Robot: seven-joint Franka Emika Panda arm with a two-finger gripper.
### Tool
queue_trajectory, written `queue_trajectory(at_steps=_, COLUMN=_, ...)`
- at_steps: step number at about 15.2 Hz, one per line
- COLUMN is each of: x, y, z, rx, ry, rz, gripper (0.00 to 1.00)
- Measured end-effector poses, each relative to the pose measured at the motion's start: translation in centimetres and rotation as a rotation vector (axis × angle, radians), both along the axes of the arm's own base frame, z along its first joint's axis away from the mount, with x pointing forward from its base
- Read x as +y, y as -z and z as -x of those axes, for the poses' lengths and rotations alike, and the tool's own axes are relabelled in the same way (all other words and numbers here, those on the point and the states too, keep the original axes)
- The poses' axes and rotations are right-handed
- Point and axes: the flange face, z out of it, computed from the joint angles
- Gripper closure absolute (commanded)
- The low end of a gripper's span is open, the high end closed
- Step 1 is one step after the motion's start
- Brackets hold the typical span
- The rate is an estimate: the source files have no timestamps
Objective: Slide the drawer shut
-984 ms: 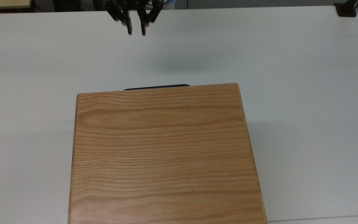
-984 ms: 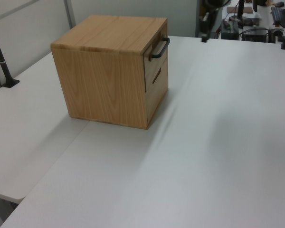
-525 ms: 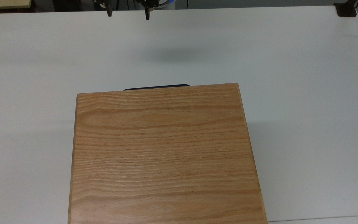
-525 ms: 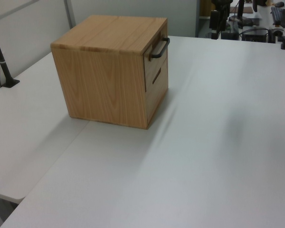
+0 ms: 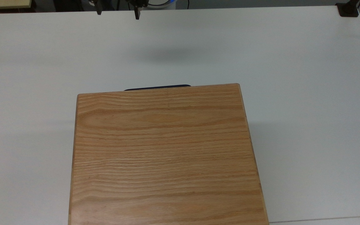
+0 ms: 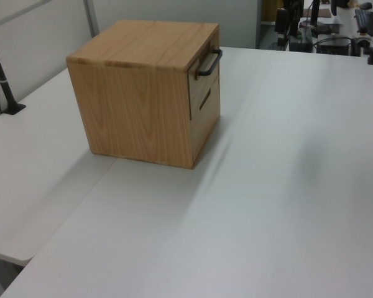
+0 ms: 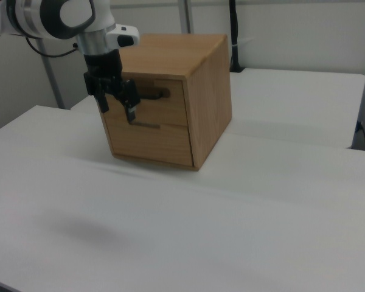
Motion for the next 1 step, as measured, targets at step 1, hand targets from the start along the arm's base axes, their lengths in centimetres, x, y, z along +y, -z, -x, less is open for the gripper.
queue_trajectory(at_steps=1, x=-0.35, y=-0.26, z=0.01, rx=-0.005, ry=0.006, rz=0.0, gripper=0.0)
